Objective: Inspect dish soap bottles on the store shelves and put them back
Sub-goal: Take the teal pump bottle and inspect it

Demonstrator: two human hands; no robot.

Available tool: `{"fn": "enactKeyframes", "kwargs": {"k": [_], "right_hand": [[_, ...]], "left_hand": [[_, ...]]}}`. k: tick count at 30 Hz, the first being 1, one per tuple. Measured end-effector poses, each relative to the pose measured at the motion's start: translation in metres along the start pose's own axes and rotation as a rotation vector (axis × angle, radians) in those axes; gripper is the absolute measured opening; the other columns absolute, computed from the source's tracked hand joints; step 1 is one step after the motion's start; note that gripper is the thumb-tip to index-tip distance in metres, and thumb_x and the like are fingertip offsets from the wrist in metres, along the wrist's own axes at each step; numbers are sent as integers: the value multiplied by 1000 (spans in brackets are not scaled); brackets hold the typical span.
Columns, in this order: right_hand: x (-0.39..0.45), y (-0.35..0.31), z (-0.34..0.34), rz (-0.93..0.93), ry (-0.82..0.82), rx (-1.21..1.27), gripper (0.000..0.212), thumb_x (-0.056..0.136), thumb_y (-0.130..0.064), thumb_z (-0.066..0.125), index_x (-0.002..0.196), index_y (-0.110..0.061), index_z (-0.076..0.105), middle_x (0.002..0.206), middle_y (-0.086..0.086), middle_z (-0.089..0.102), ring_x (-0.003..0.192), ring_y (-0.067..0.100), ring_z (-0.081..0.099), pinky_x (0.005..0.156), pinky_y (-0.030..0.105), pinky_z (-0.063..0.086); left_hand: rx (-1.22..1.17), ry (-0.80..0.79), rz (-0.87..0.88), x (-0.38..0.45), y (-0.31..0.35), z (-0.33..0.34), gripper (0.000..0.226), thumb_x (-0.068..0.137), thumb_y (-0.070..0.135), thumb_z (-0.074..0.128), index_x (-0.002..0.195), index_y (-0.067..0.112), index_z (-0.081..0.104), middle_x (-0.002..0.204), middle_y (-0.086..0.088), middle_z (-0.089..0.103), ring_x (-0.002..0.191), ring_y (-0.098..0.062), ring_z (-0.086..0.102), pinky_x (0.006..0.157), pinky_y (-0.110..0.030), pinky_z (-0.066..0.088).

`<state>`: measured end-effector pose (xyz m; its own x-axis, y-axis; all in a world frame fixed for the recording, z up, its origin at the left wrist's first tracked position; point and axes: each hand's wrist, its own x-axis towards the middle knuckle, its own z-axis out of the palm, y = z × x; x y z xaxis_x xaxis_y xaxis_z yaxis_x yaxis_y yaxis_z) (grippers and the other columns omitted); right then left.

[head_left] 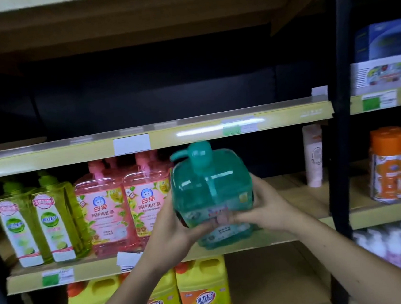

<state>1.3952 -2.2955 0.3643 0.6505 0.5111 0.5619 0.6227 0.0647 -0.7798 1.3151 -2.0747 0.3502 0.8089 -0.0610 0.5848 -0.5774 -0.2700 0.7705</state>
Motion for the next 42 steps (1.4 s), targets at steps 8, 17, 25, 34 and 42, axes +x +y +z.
{"fn": "enactKeyframes", "kwargs": {"k": [8,17,25,34,42], "right_hand": [[-34,-3,35,400,172,400,75,64,-60,93,123,-19,72,111,2,83,99,25,81,86,43,66],[-52,11,54,591,283,501,94,65,-58,93,135,-4,62,115,15,81,101,35,80,91,53,64],[-51,7,57,564,267,507,75,73,-54,91,130,-11,66,111,10,83,100,32,81,76,40,67],[-51,-4,64,567,291,485,66,76,-51,87,127,-13,68,110,8,83,99,29,81,86,45,66],[-60,-26,60,526,221,380,65,76,-61,85,127,-25,66,111,-9,82,101,13,80,86,37,63]], "left_hand": [[-365,108,-291,-21,6,22,64,78,32,92,132,10,67,123,-14,80,107,-38,79,84,-44,67],[-482,90,-459,-38,-14,30,59,80,27,89,131,8,67,122,-21,79,109,-45,77,91,-55,65],[-482,259,-424,-51,-15,46,50,87,57,83,133,43,68,132,-1,77,116,-28,77,92,-48,66],[-402,347,-374,-59,-21,52,33,95,69,56,126,68,64,121,18,80,107,-12,80,75,-29,67],[-608,395,-516,-50,-23,43,38,87,62,69,117,43,80,121,-8,81,106,-33,81,73,-45,68]]}}
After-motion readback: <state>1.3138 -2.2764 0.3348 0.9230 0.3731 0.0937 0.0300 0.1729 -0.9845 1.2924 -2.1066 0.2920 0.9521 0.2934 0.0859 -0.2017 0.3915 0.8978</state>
